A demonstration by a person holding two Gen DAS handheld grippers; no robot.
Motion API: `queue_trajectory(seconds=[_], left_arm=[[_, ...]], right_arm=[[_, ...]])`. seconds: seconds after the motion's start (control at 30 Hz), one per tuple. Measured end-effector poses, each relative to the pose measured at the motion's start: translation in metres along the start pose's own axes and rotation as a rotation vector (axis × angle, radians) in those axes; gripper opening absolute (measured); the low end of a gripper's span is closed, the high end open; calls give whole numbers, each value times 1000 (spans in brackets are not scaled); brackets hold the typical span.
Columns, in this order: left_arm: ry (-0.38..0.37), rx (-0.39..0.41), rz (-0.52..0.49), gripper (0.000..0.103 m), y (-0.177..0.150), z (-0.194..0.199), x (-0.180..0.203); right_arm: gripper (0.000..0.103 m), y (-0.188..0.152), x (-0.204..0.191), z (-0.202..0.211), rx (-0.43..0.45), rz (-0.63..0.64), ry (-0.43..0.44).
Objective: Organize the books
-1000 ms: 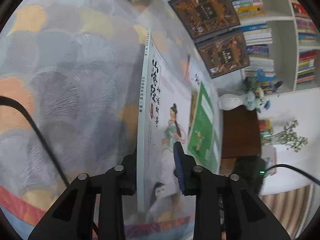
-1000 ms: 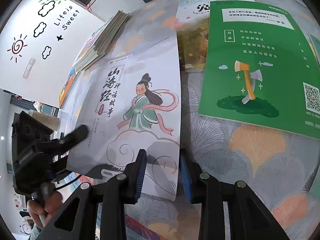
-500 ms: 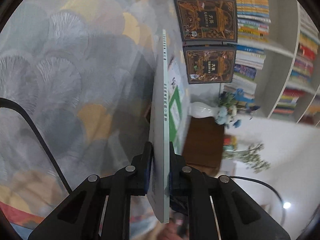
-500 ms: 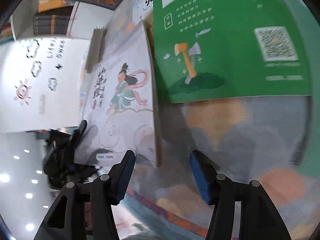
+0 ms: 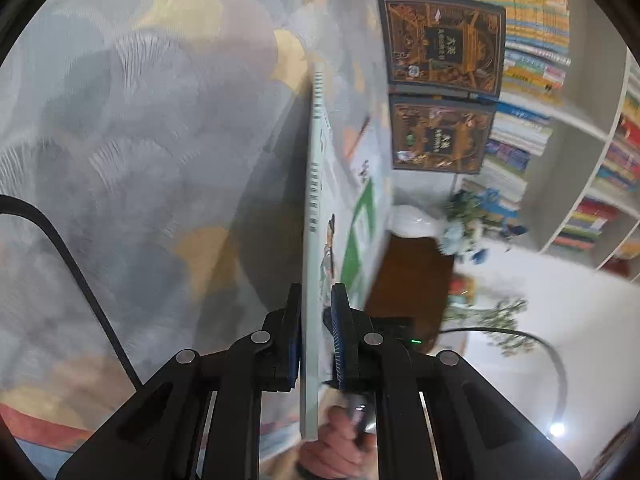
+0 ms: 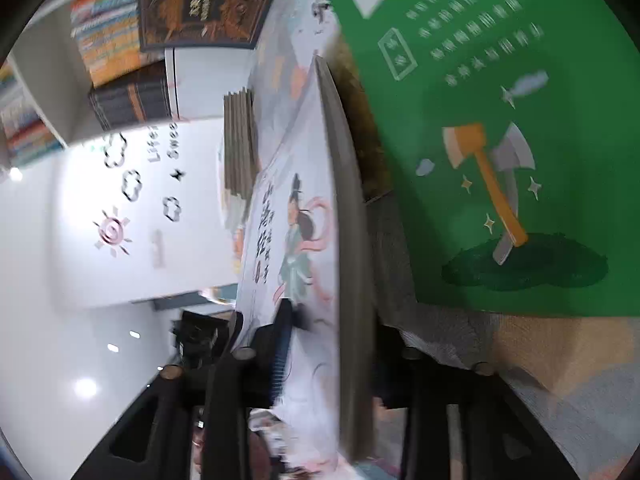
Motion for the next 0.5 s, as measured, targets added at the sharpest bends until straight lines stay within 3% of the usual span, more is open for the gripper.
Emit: queue_trajectory(seconds=[0.07, 0.2, 0.3, 0.5], left_arm=[[41, -13, -55, 9, 0, -1, 4], [169, -15, -280, 9, -5, 0, 25], [201, -15, -397, 9, -7, 5, 40], [152, -16, -509, 10, 0, 26, 63]], right_arm=[[28, -5, -15, 0, 18, 106, -85], [28, -20, -43, 1, 56, 290, -214], [28, -29, -57, 1, 81, 360, -261], [28, -48, -92, 10, 155, 421, -246]])
Point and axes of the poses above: each gripper's, at about its wrist camera, not at the fingertips, and z roughly against the way its jaws point, x to its right, y to its top, the point moved 3 cm from there along -z, roughly the way its jaws point, and after that the axes turned 8 degrees about x, right-handed, at the moved point
